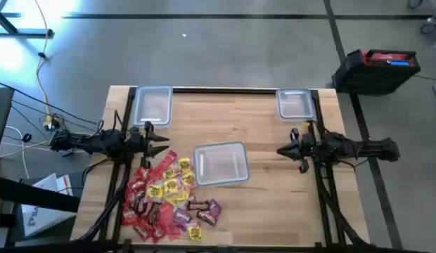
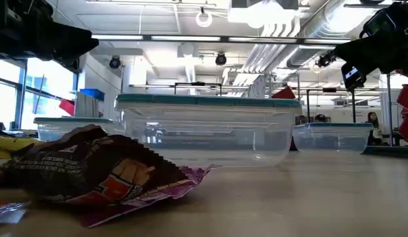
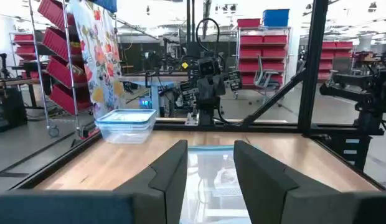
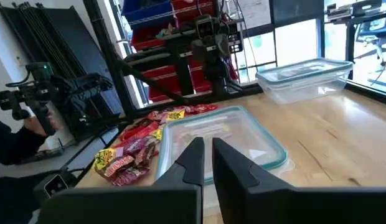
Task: Sort candy
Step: Open the transparent bin
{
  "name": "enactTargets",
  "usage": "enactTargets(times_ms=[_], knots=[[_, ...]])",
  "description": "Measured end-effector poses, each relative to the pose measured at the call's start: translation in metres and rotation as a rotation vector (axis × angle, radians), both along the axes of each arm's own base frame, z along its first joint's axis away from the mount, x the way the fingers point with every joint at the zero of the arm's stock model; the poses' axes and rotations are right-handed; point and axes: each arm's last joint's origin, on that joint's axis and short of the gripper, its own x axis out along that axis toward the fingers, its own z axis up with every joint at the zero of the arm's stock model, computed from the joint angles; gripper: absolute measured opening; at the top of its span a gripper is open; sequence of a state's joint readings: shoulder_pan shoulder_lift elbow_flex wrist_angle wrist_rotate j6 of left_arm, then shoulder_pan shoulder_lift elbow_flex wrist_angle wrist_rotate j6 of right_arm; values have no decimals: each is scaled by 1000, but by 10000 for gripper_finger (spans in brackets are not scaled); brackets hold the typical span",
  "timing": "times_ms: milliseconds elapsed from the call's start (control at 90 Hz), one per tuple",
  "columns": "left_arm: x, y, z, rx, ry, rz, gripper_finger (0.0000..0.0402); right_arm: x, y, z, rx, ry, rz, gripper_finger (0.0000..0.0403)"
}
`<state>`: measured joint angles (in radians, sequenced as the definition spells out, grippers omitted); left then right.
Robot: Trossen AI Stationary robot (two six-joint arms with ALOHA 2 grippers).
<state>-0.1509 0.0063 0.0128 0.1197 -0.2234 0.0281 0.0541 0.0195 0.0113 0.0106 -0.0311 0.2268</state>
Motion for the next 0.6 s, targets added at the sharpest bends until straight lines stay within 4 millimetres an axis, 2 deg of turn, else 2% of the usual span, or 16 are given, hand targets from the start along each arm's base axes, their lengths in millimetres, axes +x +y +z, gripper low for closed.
enactTargets(times_ms=[100, 311, 467, 600], knots=[[-1, 0, 4, -21, -43, 1, 117, 0, 0, 0, 0, 0, 0, 1], [-4, 2, 22, -247, -215, 3, 117, 0, 0, 0, 0, 0, 0, 1], [4, 2, 25, -384, -150, 32, 117, 0, 0, 0, 0, -1, -15, 1], [19, 0, 29, -399, -48, 53, 112, 0, -1, 0, 47, -2, -30, 1]])
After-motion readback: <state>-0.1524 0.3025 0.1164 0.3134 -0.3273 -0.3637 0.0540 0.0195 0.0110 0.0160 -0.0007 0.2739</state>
